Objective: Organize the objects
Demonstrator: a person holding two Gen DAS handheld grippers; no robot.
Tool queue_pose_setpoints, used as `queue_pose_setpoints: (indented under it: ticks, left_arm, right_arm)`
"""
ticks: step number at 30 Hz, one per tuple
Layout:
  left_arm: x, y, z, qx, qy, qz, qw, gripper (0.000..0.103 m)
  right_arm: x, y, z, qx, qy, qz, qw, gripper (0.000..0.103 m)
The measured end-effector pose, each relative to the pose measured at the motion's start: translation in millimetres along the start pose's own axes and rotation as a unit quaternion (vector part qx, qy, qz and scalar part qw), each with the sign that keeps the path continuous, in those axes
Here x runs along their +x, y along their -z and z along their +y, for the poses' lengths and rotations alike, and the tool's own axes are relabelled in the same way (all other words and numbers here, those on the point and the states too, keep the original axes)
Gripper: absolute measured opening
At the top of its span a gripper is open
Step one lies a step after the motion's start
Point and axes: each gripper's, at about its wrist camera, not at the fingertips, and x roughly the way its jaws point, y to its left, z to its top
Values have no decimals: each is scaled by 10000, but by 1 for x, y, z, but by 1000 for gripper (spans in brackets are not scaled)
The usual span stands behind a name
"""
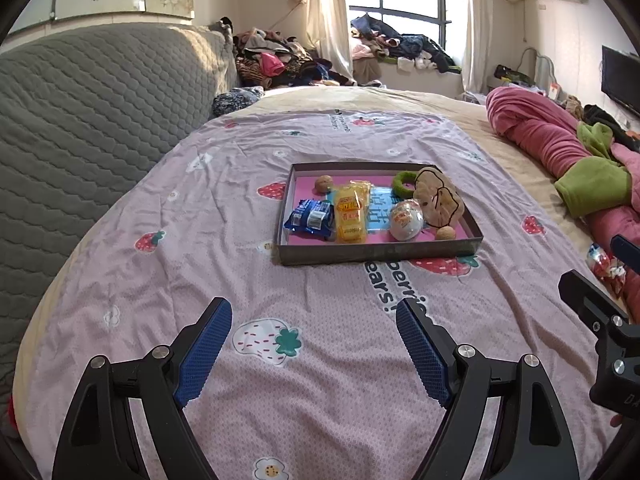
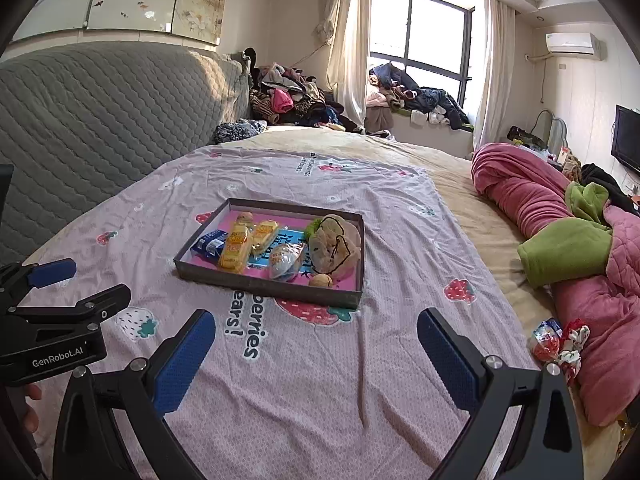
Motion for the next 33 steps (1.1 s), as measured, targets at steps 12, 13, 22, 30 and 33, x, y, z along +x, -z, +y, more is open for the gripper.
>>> queue_pose_setpoints:
  ticks: [12,13,22,30,33]
  left_arm:
    - [18,19,-4,58,-67,186,9998,85]
    - [20,21,-3,64,-68,206,9997,85]
    - [29,30,0,-23,-9,272,9996,85]
    - [40,40,0,-28,4,343,9994,85]
    - [45,44,2,-116,11,399,9991,85]
  right_arm:
    - [10,18,-5,114,39,186,9998,102]
    - [11,19,-5,114,37,199,9997,102]
    - [19,30,-5,132,56,264,9995,102]
    - [31,45,-5,148,53,443,9989,102]
    - [36,50,-5,147,47,490,9987,102]
